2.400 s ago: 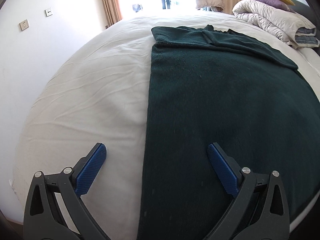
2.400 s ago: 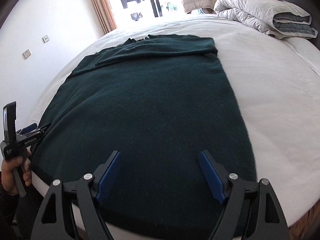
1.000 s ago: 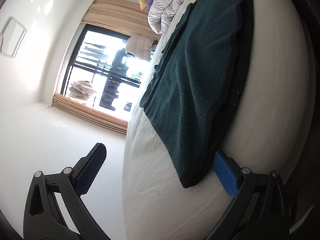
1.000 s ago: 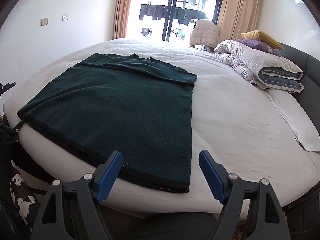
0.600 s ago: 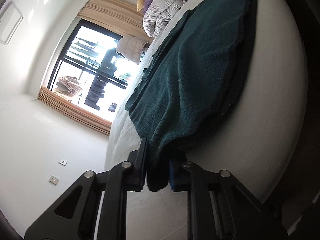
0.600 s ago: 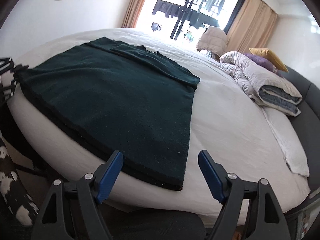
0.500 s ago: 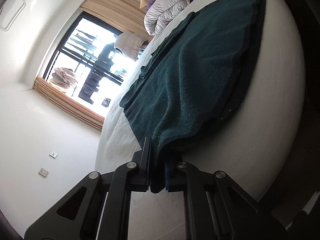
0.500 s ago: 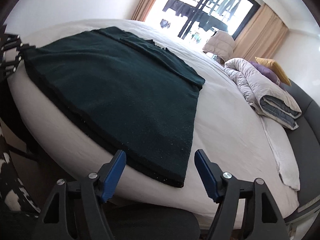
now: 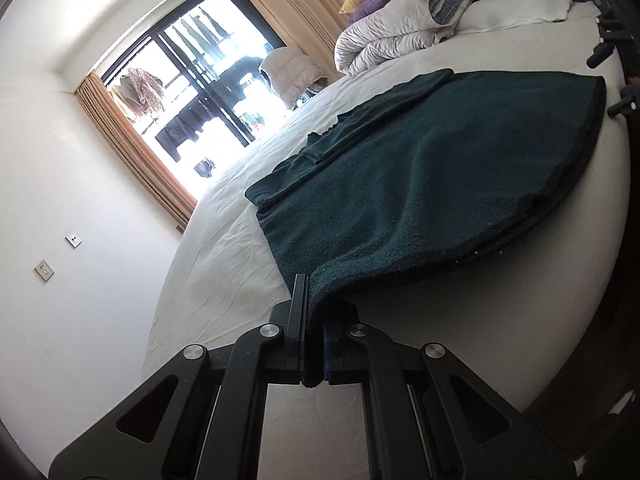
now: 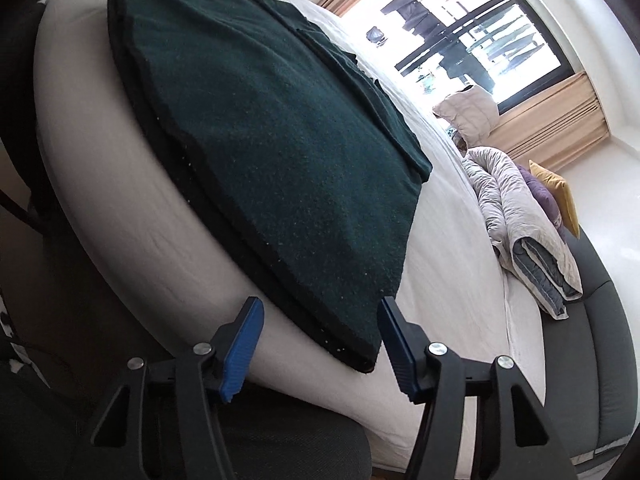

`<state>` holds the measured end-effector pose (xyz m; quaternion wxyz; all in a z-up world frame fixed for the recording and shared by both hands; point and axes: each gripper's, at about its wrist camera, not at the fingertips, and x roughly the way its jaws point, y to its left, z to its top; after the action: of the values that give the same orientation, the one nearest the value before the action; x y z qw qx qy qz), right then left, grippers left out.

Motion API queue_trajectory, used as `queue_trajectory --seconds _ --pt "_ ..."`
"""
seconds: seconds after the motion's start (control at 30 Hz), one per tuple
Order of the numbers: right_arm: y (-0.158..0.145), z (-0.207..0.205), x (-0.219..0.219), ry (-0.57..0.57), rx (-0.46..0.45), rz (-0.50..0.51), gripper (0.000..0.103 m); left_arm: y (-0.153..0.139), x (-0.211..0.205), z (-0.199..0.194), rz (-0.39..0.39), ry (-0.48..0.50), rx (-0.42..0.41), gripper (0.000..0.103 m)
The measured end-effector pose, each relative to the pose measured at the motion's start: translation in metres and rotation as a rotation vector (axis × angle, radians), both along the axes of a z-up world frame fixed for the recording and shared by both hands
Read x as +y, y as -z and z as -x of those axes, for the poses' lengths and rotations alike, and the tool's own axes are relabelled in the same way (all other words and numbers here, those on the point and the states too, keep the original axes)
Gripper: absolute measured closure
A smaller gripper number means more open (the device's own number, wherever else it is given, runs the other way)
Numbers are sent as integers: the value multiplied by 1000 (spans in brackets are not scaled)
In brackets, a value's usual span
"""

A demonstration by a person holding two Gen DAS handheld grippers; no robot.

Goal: Fold small clothes
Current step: 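Grasp the sweater hem with the left gripper while the right gripper grasps it too, then lift the held hem with both grippers and fold it toward the collar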

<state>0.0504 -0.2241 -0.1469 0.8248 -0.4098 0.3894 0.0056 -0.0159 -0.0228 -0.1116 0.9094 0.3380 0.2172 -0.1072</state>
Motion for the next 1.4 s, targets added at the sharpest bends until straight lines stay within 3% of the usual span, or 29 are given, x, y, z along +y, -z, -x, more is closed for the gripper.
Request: queue_trajectory --seconds 0.27,0.5,0.67,0.83,1.4 --pt "20 -4 5 -37 -74 244 46 -2 1 0 16 -8 2 99" --pt "23 -16 -3 -32 -43 305 55 3 4 3 20 -9 19 99" --pt "26 -21 -3 -65 -1 297 80 4 6 1 19 -8 26 99" --pt "22 -23 -5 -45 19 227 96 11 9 -1 13 -3 50 99" --pt "-6 -30 -7 16 -16 89 99 3 17 -12 82 -36 88 100"
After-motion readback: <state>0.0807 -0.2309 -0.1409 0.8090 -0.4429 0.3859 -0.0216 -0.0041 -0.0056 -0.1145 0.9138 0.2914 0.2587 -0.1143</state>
